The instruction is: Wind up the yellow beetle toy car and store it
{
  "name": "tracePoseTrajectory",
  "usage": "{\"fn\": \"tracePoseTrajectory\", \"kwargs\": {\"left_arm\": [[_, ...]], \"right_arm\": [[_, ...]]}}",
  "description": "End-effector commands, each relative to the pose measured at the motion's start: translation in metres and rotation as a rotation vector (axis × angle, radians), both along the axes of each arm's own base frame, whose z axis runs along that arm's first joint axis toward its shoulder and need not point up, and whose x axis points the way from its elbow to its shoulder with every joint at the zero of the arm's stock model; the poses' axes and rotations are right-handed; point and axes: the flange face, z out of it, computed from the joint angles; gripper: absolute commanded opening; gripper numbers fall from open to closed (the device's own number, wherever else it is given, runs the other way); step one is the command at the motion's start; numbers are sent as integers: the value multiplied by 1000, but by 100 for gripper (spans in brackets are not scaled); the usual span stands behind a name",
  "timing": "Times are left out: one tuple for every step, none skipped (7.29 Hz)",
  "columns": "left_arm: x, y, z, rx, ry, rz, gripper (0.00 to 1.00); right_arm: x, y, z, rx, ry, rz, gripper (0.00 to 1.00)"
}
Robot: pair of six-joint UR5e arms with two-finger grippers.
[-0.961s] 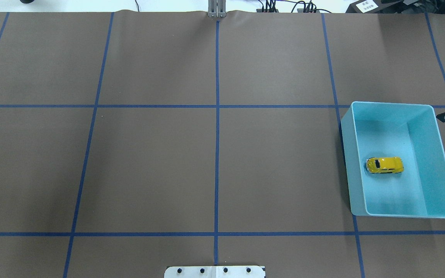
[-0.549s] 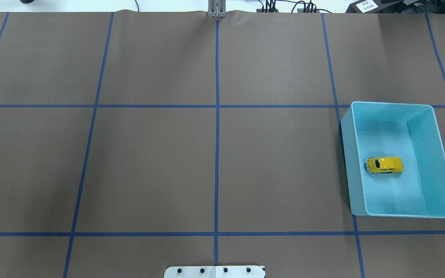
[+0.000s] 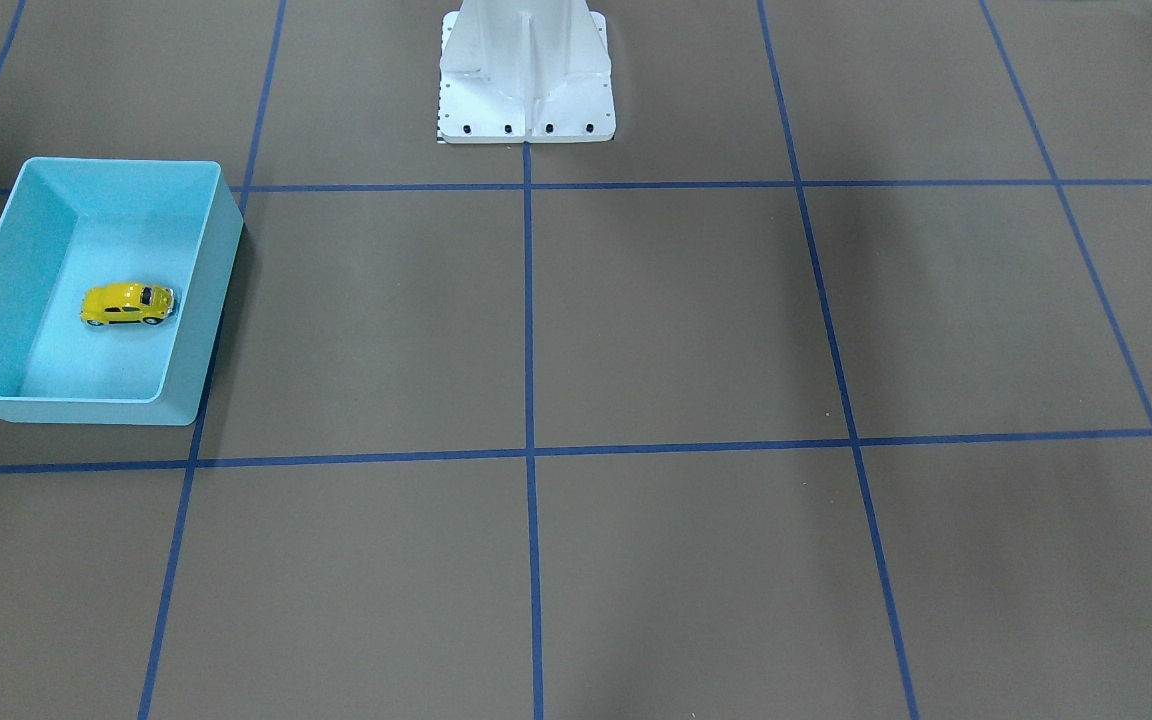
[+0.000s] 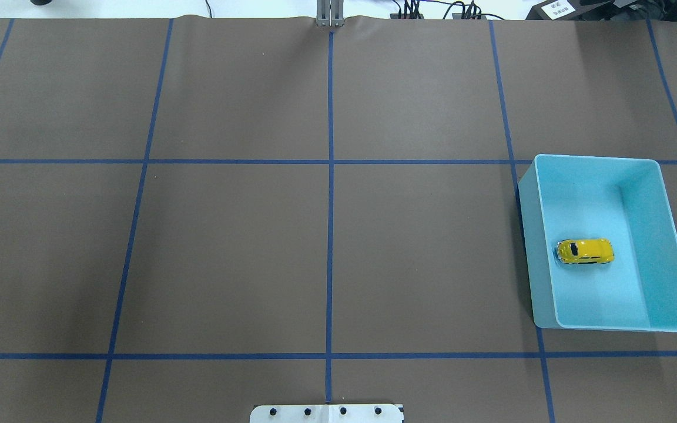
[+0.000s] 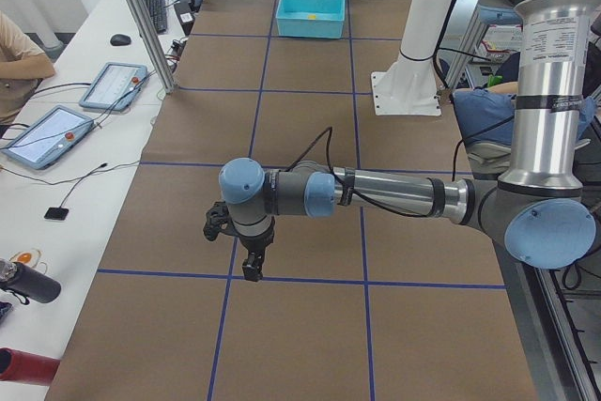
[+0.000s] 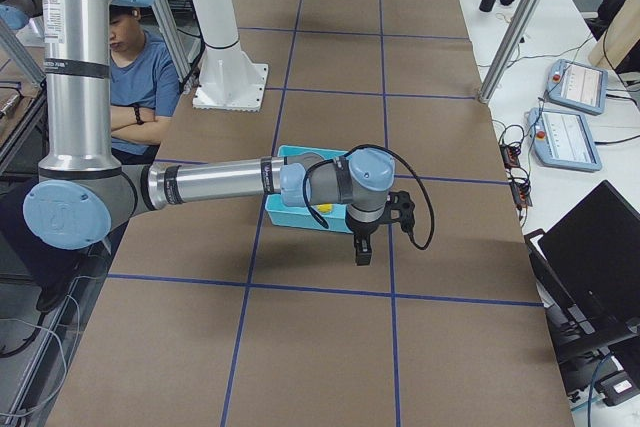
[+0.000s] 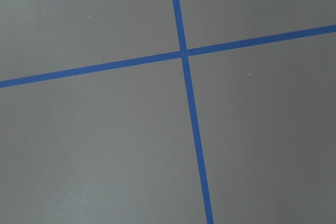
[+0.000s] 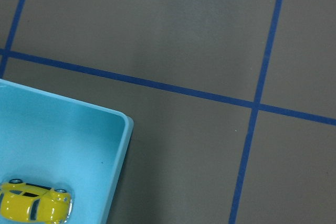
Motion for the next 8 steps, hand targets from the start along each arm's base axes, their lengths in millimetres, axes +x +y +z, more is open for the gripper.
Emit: {"fn": "tracePoseTrajectory", "kwargs": {"left_arm": [[0, -2, 1, 5, 0, 1, 100], [0, -2, 1, 7, 2, 1, 100], [0, -2, 1, 8, 0, 1, 100], [0, -2, 1, 6, 2, 2, 100], [0, -2, 2, 6, 2, 2, 100], [0, -2, 2, 6, 2, 2, 100], [0, -2, 2, 6, 2, 2, 100], [0, -2, 2, 6, 2, 2, 100]], "right_arm": [[7, 2, 6, -15, -1, 15, 100], [9, 3, 7, -15, -1, 18, 100], [10, 3, 7, -15, -3, 20, 100], [13, 4, 7, -17, -2, 26, 100], [15, 4, 7, -15, -4, 30, 100], [15, 5, 7, -15, -6, 30, 100], [15, 5, 8, -15, -4, 30, 100], [15, 5, 8, -15, -3, 30, 100]]}}
